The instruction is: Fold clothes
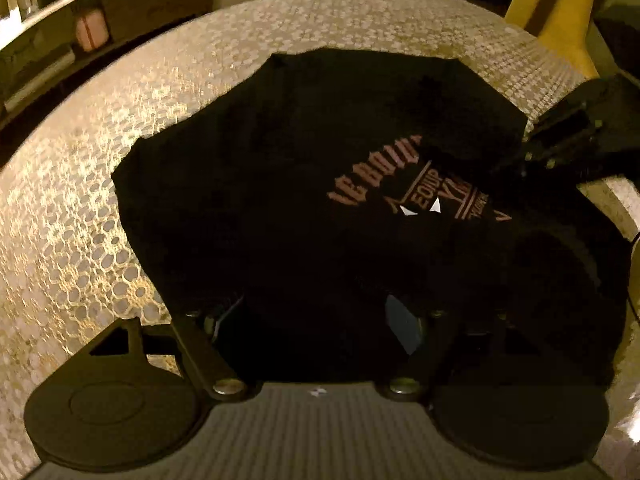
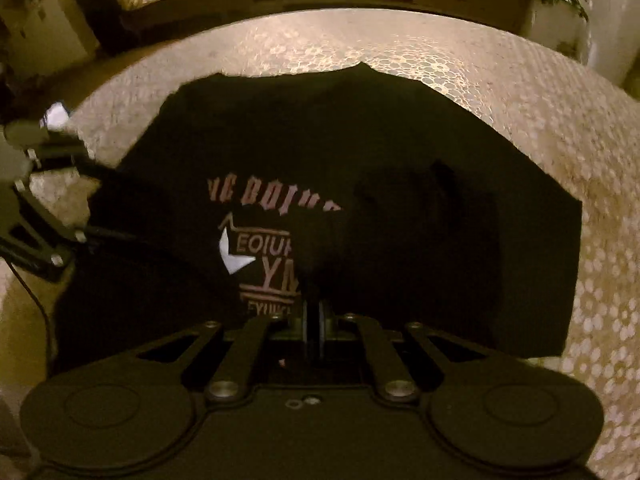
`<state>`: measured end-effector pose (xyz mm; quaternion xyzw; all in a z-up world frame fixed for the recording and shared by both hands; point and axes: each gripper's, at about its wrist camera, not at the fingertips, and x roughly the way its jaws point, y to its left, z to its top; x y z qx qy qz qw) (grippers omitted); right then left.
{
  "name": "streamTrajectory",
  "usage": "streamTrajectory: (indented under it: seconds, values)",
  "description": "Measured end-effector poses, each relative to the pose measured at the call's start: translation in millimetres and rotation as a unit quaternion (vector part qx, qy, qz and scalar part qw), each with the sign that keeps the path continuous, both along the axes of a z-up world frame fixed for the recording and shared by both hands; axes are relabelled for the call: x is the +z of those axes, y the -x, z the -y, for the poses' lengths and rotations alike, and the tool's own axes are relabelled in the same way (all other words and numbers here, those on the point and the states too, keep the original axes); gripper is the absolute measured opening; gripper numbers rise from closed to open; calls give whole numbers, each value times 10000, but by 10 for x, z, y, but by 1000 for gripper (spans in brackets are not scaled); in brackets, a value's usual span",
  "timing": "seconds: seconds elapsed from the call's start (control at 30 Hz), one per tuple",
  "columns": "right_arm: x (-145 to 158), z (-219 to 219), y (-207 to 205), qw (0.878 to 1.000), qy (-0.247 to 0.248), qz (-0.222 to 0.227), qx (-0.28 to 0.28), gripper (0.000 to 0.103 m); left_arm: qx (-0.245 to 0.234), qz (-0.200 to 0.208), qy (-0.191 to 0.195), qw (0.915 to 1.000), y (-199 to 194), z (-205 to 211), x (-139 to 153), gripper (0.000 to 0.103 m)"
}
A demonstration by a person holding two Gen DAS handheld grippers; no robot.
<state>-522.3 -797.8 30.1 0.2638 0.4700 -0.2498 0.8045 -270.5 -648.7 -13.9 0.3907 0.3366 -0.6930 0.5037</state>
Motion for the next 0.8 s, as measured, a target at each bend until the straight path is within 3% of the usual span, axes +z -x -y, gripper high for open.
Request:
streamTrajectory:
  seconds: [0.23, 0.43, 0.6, 0.7, 0.8]
  values:
    - [521, 63, 110, 9974, 298, 633, -181, 103, 109, -194, 17, 9998, -43, 14, 8, 76]
    - [884, -459, -101, 9902, 273, 1056, 877, 103, 133, -262, 45, 9996, -58, 16, 8, 76]
    - [525, -1072, -255, 9801, -306, 731, 1820, 103, 126, -250, 62, 9996, -53, 15, 10, 77]
    - [228, -1250, -241, 9787, -609, 429, 1915, 103, 131, -255, 77, 9996, -57, 13, 10, 77]
    - [129, -1371, -149, 9752, -816, 419, 2013, 103, 147, -290, 93, 9994, -69, 11, 7, 77]
